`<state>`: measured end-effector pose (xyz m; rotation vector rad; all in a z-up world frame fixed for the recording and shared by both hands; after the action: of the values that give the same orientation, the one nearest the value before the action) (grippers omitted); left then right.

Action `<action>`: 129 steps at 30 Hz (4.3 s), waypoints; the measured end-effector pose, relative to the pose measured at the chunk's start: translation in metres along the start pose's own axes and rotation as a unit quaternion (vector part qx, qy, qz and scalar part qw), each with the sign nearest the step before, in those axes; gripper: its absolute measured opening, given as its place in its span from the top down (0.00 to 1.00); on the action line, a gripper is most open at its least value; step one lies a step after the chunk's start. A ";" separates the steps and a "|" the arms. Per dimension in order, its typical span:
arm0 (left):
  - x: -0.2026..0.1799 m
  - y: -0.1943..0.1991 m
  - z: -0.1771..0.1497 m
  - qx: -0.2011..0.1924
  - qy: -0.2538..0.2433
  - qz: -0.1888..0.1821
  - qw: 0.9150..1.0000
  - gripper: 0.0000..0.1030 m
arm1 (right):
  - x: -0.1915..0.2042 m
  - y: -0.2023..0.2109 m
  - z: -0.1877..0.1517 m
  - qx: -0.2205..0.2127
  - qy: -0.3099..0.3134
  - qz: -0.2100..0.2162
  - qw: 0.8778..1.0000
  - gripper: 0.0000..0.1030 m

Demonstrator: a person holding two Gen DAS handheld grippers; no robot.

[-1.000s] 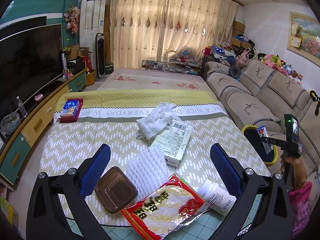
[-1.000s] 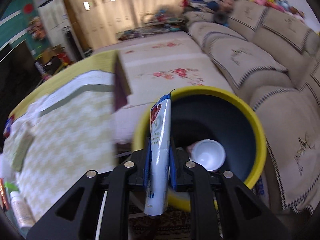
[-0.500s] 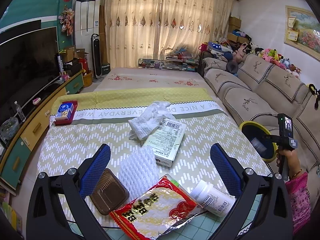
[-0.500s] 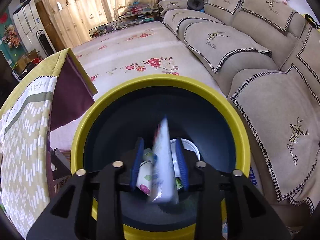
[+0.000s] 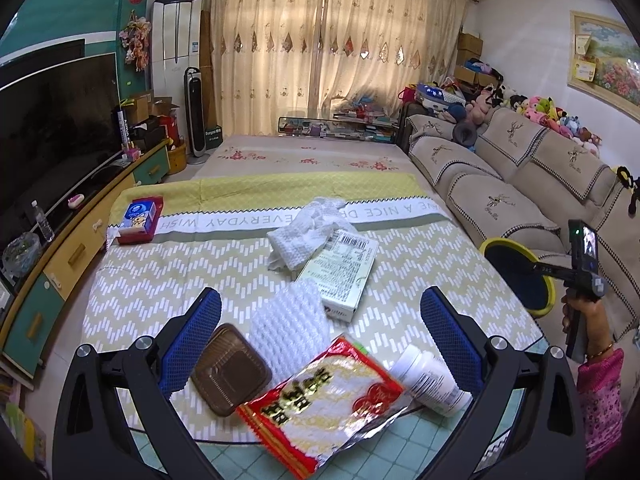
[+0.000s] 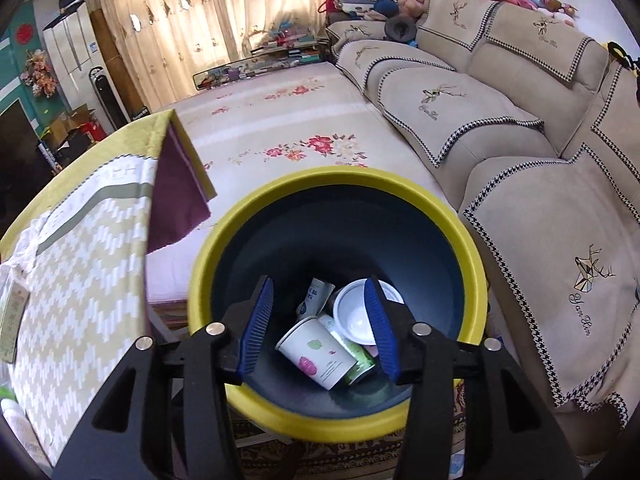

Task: Collect trash
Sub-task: 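Grasp the red snack wrapper with the left tool and lift it, then carry the snack wrapper with the left tool into the bin and release, then reach the right tool to the white pill bottle and grasp it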

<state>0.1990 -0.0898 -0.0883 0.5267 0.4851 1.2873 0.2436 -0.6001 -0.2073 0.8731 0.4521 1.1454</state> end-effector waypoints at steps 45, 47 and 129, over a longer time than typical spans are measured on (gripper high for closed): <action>-0.010 -0.010 -0.089 0.098 -0.015 -0.062 0.993 0.96 | 0.050 0.034 -0.007 -0.028 0.043 0.034 0.998 0.55; -0.015 -0.003 -0.083 0.086 -0.024 -0.067 0.994 0.97 | 0.049 0.039 -0.008 -0.033 0.044 0.034 0.998 0.55; -0.131 -0.019 0.024 -0.005 -0.068 -0.069 0.995 0.05 | 0.035 0.099 -0.078 -0.045 0.053 0.076 0.995 0.46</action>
<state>0.2004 -0.2232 -0.0752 0.5585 0.3947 1.1144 0.1424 -0.5250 -0.1713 0.7805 0.4217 1.3468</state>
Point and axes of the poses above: each gripper's, at about its wrist camera, not at the fingertips, and y roughly against the way its jaws point, x to its left, z to its top, the point moved 10 cm from there along -y, roughly the way its jaws point, and after that the axes turned 2 degrees about -y, right-handed, at the moved point
